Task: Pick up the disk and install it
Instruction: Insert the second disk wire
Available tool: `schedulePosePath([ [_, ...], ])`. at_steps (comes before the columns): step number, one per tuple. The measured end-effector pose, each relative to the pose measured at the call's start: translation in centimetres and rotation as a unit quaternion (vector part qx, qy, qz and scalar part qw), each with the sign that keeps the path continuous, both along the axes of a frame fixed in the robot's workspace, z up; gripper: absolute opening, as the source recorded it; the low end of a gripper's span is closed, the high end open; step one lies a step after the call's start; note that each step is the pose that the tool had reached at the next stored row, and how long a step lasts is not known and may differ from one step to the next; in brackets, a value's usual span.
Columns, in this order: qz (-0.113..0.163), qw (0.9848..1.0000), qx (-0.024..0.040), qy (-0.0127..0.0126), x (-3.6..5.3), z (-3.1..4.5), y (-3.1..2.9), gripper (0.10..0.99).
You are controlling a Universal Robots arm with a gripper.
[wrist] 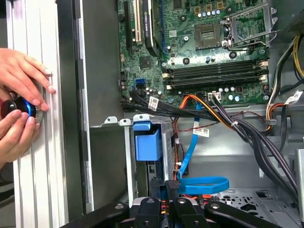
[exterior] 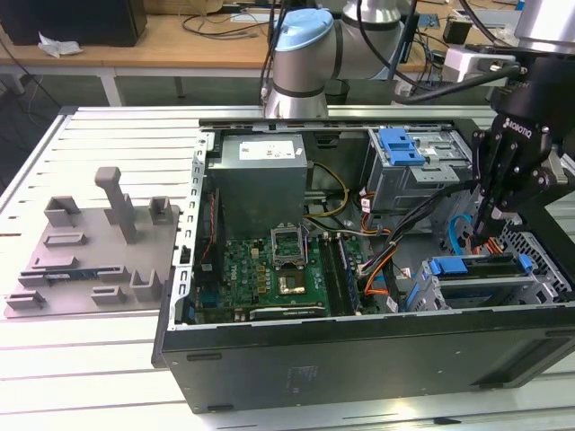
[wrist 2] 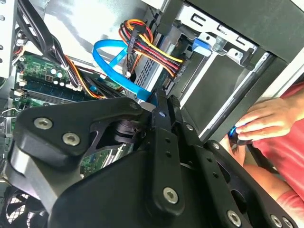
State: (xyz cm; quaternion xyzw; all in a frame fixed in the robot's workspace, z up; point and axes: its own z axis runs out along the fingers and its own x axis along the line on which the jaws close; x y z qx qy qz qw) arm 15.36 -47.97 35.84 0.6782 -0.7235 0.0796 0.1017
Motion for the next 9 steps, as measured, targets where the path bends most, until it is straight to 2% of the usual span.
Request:
schedulePosePath([
  [1,0.0,1.0,0.0019,-0.0002,0.0,0.0,-0.14,0.161],
  [2,0.0,1.0,0.0079,-0.0009,0.0,0.0,-0.6,0.161],
  [6,0.0,0.9997,0.0223,-0.0029,0.0,0.0,-1.45,0.161],
  [8,0.0,0.9993,0.038,-0.0048,0.0,0.0,-2.25,0.161],
  [9,0.0,0.9988,0.0495,-0.0057,0.0,0.0,-2.69,0.161],
])
